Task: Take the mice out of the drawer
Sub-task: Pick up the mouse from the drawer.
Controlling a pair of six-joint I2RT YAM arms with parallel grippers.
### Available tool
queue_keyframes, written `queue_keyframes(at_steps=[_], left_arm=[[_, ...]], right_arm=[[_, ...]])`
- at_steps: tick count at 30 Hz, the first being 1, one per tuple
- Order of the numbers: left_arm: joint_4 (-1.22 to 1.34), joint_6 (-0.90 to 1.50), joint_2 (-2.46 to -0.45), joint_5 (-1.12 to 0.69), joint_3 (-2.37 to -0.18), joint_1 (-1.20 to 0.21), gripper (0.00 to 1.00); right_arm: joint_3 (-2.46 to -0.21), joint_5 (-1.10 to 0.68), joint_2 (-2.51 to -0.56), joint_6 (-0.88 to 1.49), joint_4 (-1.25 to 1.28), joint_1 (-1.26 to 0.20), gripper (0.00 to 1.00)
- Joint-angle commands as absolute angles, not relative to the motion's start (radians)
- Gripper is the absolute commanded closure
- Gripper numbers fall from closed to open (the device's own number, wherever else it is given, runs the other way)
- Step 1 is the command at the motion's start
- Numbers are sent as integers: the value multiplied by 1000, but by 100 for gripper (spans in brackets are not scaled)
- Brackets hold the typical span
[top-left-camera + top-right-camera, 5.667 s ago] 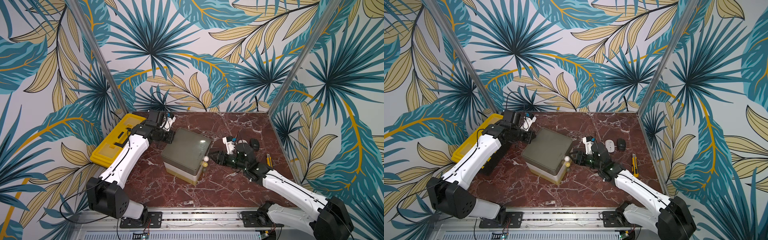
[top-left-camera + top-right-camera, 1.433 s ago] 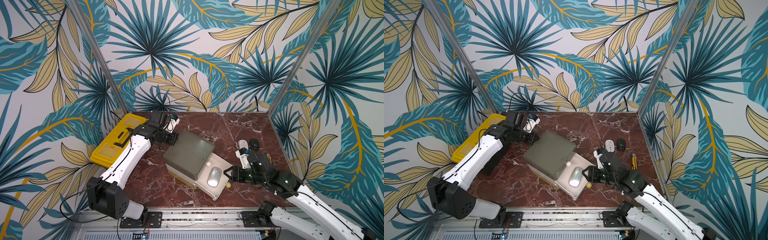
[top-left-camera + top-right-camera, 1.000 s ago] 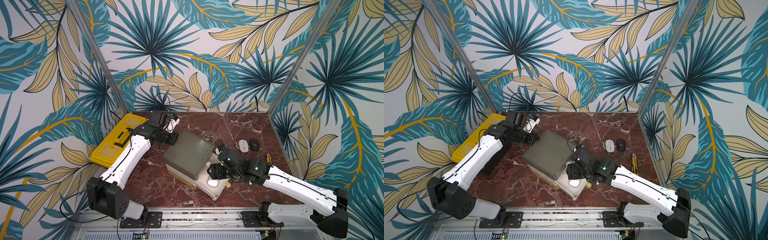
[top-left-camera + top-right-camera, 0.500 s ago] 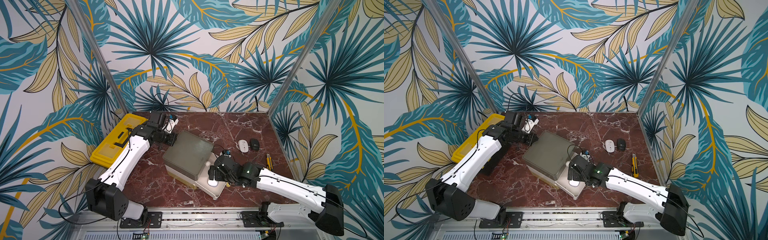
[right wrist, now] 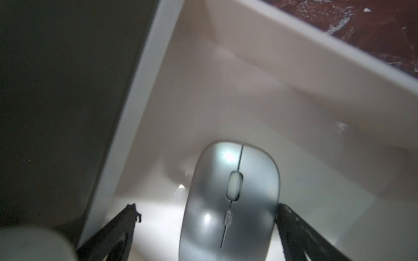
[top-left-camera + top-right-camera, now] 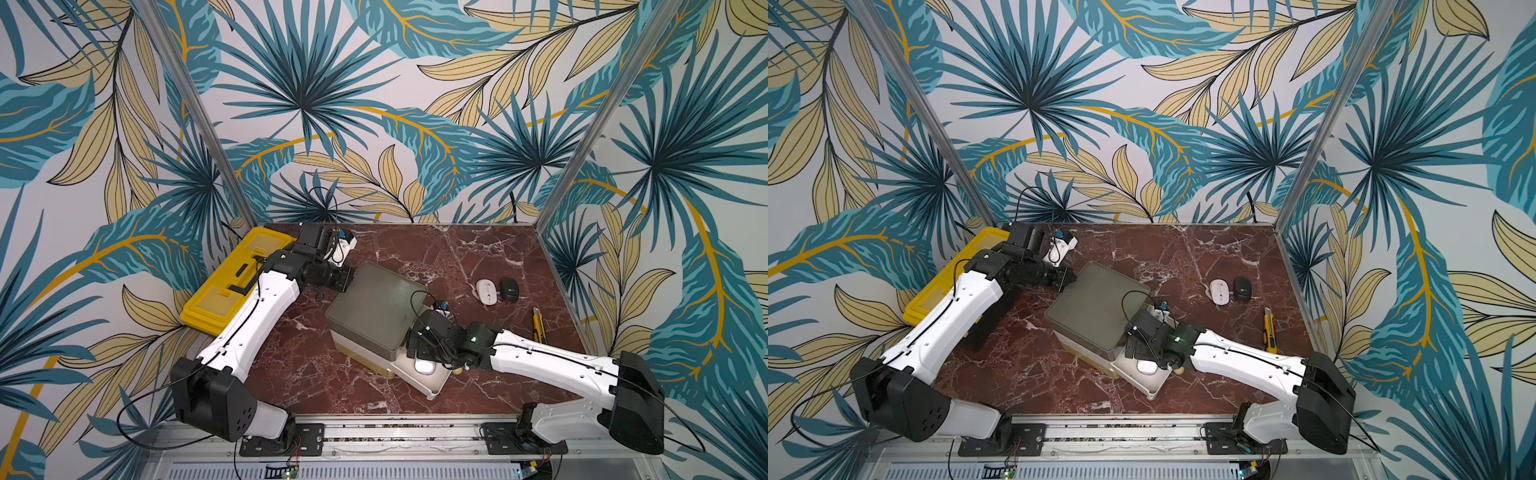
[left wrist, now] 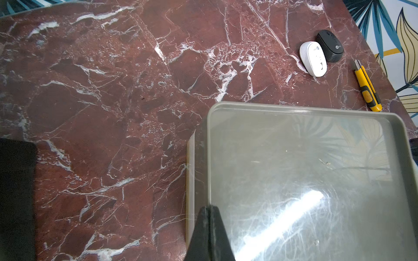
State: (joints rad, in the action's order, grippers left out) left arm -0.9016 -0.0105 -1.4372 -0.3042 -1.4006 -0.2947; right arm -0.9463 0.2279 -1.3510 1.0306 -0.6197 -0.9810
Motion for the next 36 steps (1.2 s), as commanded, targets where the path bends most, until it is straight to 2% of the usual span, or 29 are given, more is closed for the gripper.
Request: queue_keyframes(at_steps=[1,9,14,16,22,24,36], left_arm=[[-951,0,-1407,-336,-1380,-292,100],[-951,-1,-1407,-333,-1381,-291,100],[-953,-3,-1407,-332,-1382,-292,100],[-953,-2,-1407,-331,-1382,-291,100],[-953,-2,-1409,-331,-1383,-292,100],[-953,-3,-1409,-331,-1383,-292,100],[-956,-5,-1413,-331,-1385,-292,100]], right_arm=[[-925,257,-1394,1103,-662,-977,9],[-943,287,-1441,1109,-706,-1007,20],[-931,295,-1436,1108,-698,-1009,37],[-931,296,-1433,1102,-693,-1011,47],[-961,338,-1438,1080,-744,-1022,56],[-993,375,-1441,1072,-788,-1036,65],[-1216,480,-1424,986,-1005,-1121,67]])
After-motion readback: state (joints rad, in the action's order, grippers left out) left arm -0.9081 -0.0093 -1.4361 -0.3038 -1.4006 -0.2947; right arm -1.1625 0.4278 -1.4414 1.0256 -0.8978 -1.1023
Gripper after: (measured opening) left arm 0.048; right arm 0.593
